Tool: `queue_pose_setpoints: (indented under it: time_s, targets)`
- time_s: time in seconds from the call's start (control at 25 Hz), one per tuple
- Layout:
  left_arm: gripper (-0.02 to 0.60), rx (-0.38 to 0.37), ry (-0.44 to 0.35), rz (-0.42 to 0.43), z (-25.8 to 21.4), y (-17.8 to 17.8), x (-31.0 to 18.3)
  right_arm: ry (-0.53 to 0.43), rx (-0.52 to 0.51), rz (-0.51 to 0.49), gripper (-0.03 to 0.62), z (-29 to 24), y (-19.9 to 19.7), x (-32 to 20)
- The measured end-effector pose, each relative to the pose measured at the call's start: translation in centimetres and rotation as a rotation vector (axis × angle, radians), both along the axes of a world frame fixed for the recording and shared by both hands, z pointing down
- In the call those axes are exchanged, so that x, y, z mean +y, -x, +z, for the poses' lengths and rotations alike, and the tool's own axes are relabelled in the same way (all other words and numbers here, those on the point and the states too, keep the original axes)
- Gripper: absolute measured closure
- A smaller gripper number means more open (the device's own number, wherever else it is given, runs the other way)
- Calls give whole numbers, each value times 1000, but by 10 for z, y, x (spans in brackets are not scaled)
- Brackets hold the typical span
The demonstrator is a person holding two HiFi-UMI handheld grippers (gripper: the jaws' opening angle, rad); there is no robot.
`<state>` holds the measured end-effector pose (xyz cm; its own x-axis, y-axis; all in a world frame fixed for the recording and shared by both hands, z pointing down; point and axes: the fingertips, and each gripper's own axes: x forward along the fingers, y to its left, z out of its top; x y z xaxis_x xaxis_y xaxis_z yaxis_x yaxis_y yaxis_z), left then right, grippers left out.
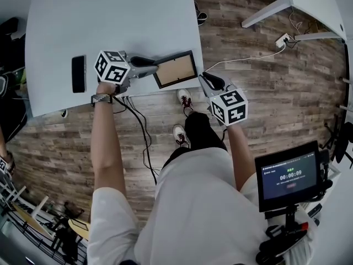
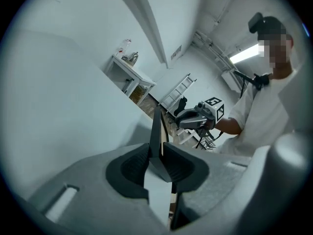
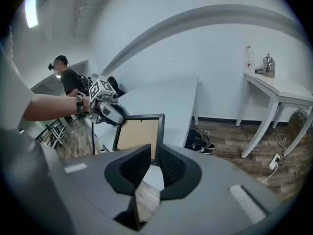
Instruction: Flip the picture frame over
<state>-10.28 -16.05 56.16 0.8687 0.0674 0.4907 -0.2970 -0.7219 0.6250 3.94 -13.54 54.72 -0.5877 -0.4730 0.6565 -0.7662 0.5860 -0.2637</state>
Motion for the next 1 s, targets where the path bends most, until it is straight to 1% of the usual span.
queue_pose_setpoints:
  time_s: [0.08, 0.16, 0.28, 0.36, 0.68, 0.92, 1.0]
  targets:
    - [486, 19, 55, -13, 3, 3, -1, 1, -1, -1, 543, 0, 1, 1]
    - [486, 33, 93, -23, 6, 4, -2, 1, 0, -2, 543, 1, 1, 1]
    - [486, 50, 116, -29, 7, 4, 0, 4, 5, 1, 543, 2, -2, 2]
    - [483, 48, 122, -33, 8, 3, -1, 5, 8, 2, 543, 2, -4, 3]
    - [469, -67, 132, -43, 18, 3, -6, 3, 15, -11, 543, 2, 1, 4]
    - [459, -141, 110, -92, 24, 6, -10, 8, 22, -15, 543, 5, 1, 5]
    - [456, -181, 96, -107, 27, 7, -13, 10, 21, -14, 543, 5, 1, 5]
